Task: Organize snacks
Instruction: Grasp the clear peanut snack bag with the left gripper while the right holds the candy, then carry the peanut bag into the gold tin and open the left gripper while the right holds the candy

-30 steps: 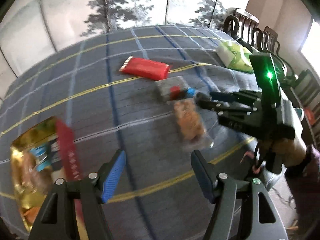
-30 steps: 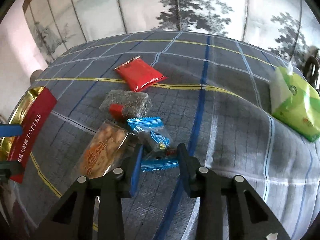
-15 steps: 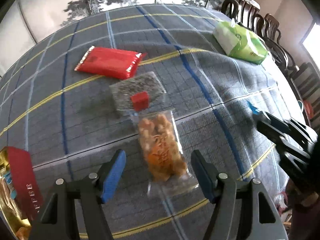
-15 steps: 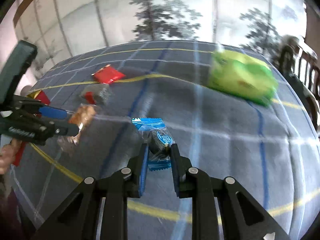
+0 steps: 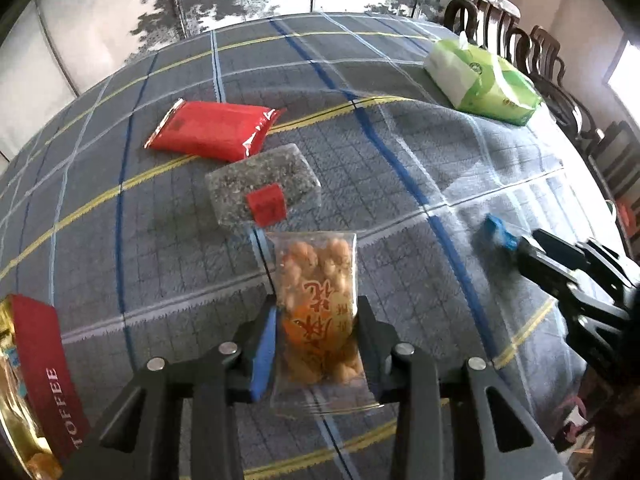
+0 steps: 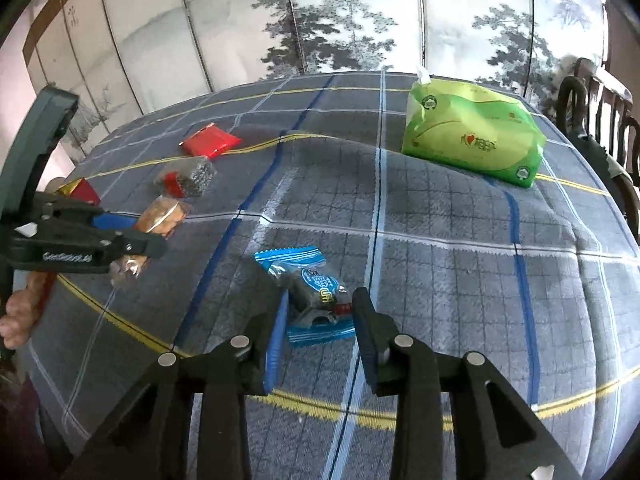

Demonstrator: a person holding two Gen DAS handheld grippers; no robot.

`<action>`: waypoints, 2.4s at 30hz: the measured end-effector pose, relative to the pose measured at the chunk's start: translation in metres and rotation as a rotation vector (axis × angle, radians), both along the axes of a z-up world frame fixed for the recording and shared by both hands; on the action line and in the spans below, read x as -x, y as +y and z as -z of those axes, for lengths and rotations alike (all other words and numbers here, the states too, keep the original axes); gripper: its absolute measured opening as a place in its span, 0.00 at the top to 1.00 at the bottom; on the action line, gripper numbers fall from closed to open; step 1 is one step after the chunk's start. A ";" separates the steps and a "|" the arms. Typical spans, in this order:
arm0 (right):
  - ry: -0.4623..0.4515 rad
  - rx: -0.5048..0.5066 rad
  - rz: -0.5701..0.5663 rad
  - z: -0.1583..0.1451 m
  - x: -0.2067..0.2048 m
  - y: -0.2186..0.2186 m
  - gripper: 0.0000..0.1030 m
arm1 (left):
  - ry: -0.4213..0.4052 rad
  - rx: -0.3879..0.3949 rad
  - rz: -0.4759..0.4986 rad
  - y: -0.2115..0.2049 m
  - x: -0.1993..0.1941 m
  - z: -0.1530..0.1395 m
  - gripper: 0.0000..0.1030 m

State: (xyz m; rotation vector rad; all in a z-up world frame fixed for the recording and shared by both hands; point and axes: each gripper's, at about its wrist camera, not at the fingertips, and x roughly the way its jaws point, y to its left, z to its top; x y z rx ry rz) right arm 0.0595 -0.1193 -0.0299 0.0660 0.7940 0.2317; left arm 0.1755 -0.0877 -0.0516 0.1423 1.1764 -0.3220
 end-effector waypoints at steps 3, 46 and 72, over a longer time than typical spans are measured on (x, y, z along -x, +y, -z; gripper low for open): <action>0.014 0.015 -0.011 0.001 -0.008 0.002 0.62 | -0.012 0.009 0.025 0.000 0.013 -0.008 0.64; -0.024 -0.178 0.210 0.006 0.008 0.050 0.74 | -0.224 0.081 -0.257 0.174 0.158 -0.100 0.64; -0.026 -0.138 0.217 0.006 0.009 0.056 0.74 | -0.283 -0.034 -0.399 0.248 0.182 -0.073 0.64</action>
